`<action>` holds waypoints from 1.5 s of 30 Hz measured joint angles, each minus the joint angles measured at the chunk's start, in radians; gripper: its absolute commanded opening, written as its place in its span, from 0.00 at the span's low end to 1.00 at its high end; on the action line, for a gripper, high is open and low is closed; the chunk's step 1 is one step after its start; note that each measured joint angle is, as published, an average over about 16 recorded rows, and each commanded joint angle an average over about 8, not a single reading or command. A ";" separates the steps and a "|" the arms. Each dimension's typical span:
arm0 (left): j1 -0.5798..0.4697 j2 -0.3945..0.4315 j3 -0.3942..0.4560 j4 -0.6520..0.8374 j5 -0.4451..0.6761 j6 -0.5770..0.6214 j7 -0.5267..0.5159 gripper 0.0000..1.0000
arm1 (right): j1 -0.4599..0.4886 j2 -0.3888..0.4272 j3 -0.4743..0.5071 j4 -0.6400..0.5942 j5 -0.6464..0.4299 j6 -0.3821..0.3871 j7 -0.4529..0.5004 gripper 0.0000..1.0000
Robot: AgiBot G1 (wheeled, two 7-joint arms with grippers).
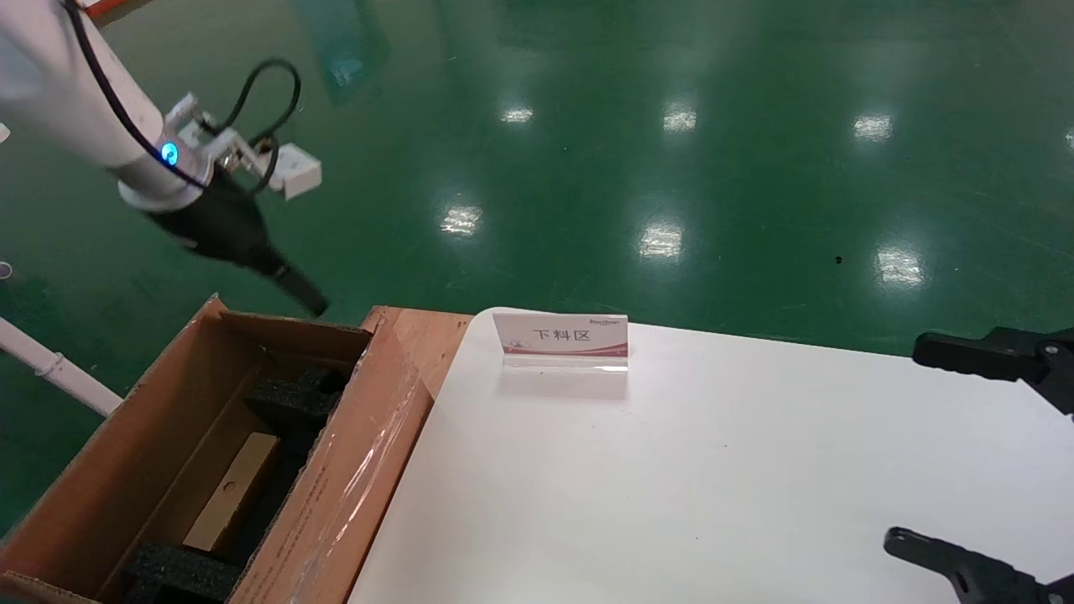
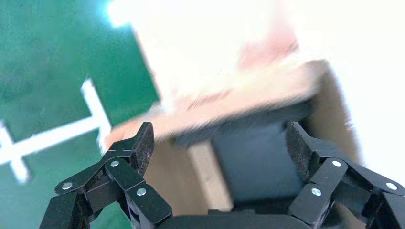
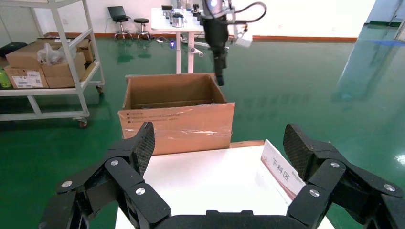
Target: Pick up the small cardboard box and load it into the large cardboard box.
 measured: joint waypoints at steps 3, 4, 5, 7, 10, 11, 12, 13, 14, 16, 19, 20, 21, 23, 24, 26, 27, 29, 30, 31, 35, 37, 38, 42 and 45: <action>-0.037 -0.016 -0.026 -0.043 -0.036 -0.002 0.009 1.00 | 0.000 0.000 0.000 0.000 0.000 0.000 0.000 1.00; -0.047 -0.022 -0.035 -0.057 -0.047 -0.002 0.011 1.00 | 0.000 0.000 0.000 0.000 0.000 0.000 0.000 1.00; -0.056 -0.027 -0.043 -0.070 -0.057 -0.003 0.013 1.00 | 0.000 0.000 0.000 0.000 0.000 0.000 0.000 1.00; -0.068 -0.038 -0.059 -0.096 -0.073 -0.002 0.016 1.00 | 0.000 0.000 0.000 0.000 0.000 0.000 0.000 1.00; -0.069 -0.052 -0.092 -0.132 -0.090 -0.001 0.023 1.00 | 0.000 0.000 0.000 0.000 0.000 0.000 0.000 1.00; -0.065 -0.057 -0.106 -0.144 -0.093 0.000 0.026 1.00 | 0.000 0.000 0.000 0.000 0.000 0.000 0.000 1.00; -0.059 -0.061 -0.120 -0.154 -0.096 0.002 0.030 1.00 | 0.000 0.000 0.000 0.000 0.000 0.000 0.000 1.00; -0.050 -0.064 -0.137 -0.165 -0.099 0.003 0.035 1.00 | 0.000 0.000 0.000 0.000 0.000 0.000 0.000 1.00; -0.041 -0.068 -0.156 -0.176 -0.101 0.005 0.040 1.00 | 0.000 0.000 0.000 -0.001 0.000 0.000 0.000 1.00; -0.018 -0.077 -0.198 -0.201 -0.106 0.010 0.053 1.00 | 0.000 0.000 0.000 -0.001 0.000 0.000 0.000 1.00; 0.029 -0.092 -0.276 -0.239 -0.111 0.018 0.077 1.00 | 0.000 0.000 0.000 -0.001 0.000 0.000 -0.001 1.00; 0.047 -0.097 -0.306 -0.253 -0.113 0.021 0.087 1.00 | 0.000 0.000 0.000 -0.001 0.000 0.000 -0.001 1.00; 0.066 -0.102 -0.336 -0.268 -0.115 0.025 0.096 1.00 | 0.000 0.000 0.000 -0.001 0.000 0.000 -0.001 1.00; 0.106 -0.114 -0.401 -0.298 -0.119 0.032 0.117 1.00 | 0.000 0.000 -0.001 -0.001 0.000 0.000 -0.001 1.00; 0.127 -0.120 -0.434 -0.314 -0.121 0.035 0.127 1.00 | 0.000 0.000 -0.001 -0.001 0.000 0.000 -0.001 1.00; 0.167 -0.131 -0.499 -0.345 -0.125 0.043 0.148 1.00 | 0.000 0.000 -0.001 -0.001 0.000 0.000 -0.001 1.00; 0.188 -0.137 -0.532 -0.360 -0.127 0.046 0.159 1.00 | 0.000 0.000 -0.001 -0.001 0.000 0.000 -0.001 1.00; 0.228 -0.149 -0.597 -0.391 -0.131 0.054 0.180 1.00 | 0.000 0.000 -0.001 -0.001 0.000 0.000 -0.001 1.00; 0.248 -0.154 -0.630 -0.407 -0.133 0.057 0.190 1.00 | 0.000 0.000 -0.001 -0.001 0.000 0.000 -0.001 1.00; 0.269 -0.160 -0.663 -0.422 -0.135 0.061 0.200 1.00 | 0.000 0.000 -0.001 -0.001 0.000 0.000 -0.001 1.00; 0.350 -0.183 -0.793 -0.484 -0.143 0.075 0.242 1.00 | 0.000 0.000 0.000 -0.001 0.000 0.000 -0.001 1.00; 0.390 -0.195 -0.858 -0.515 -0.147 0.082 0.263 1.00 | 0.000 0.000 0.000 -0.001 0.000 0.000 0.000 1.00; 0.410 -0.201 -0.891 -0.531 -0.149 0.086 0.273 1.00 | 0.000 0.000 0.000 -0.001 -0.001 0.000 0.000 1.00; 0.491 -0.224 -1.021 -0.592 -0.157 0.101 0.315 1.00 | 0.000 0.000 0.002 -0.001 -0.001 0.000 0.000 1.00; 0.552 -0.241 -1.119 -0.639 -0.163 0.111 0.346 1.00 | -0.001 -0.001 0.003 0.000 -0.002 -0.001 0.001 1.00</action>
